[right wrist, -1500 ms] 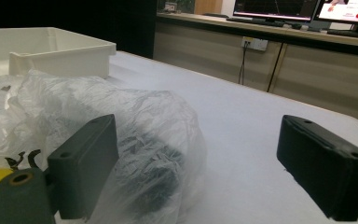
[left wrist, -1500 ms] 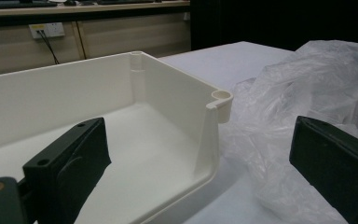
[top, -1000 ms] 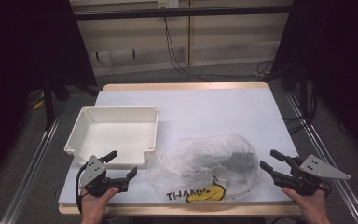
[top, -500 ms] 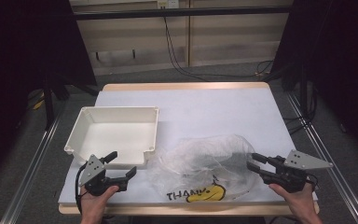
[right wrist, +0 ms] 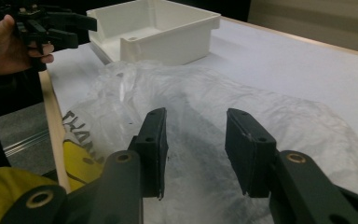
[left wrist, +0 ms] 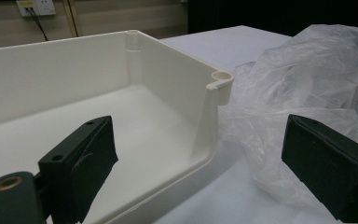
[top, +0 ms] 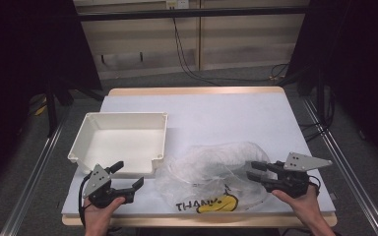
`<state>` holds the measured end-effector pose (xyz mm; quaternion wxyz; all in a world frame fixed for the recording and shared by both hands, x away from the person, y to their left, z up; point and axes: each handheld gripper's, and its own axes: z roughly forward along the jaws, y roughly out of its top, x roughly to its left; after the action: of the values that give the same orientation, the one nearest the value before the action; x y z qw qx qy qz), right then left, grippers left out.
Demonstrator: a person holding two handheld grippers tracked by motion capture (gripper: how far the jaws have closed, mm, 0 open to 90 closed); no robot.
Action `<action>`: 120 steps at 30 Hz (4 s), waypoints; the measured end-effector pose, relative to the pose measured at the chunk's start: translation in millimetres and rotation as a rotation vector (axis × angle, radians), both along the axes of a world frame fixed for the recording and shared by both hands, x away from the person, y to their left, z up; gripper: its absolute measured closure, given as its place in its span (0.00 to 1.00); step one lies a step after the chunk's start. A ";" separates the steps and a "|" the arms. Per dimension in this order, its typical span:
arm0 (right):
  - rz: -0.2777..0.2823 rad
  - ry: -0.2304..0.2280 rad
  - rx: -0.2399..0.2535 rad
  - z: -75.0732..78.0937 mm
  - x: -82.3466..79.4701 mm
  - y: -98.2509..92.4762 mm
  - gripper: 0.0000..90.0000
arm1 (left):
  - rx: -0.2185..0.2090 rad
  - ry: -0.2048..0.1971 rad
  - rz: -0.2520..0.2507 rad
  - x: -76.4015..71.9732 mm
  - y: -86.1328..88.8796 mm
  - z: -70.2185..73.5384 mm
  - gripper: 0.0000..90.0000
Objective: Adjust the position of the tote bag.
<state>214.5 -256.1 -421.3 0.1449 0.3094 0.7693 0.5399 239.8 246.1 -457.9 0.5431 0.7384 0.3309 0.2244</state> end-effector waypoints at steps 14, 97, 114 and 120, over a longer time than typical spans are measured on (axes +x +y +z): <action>0.145 0.046 -0.057 8.4 20.2 46.3 0.67 | 0.013 0.031 0.005 -1.9 3.7 -1.6 0.12; 0.297 0.122 -0.044 26.1 90.9 102.8 1.00 | 0.026 0.098 -0.036 3.8 -0.3 -1.3 0.11; 0.169 0.056 0.033 48.5 70.4 36.9 1.00 | 0.018 0.096 -0.083 1.3 -9.0 5.1 0.19; 0.099 0.036 0.050 53.8 57.6 0.2 1.00 | 0.024 0.088 -0.143 0.6 -19.1 8.9 0.28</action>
<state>272.2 -255.9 -367.5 0.0963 0.2841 0.7723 0.5600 240.4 226.9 -449.1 0.5336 0.7758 0.2981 0.1564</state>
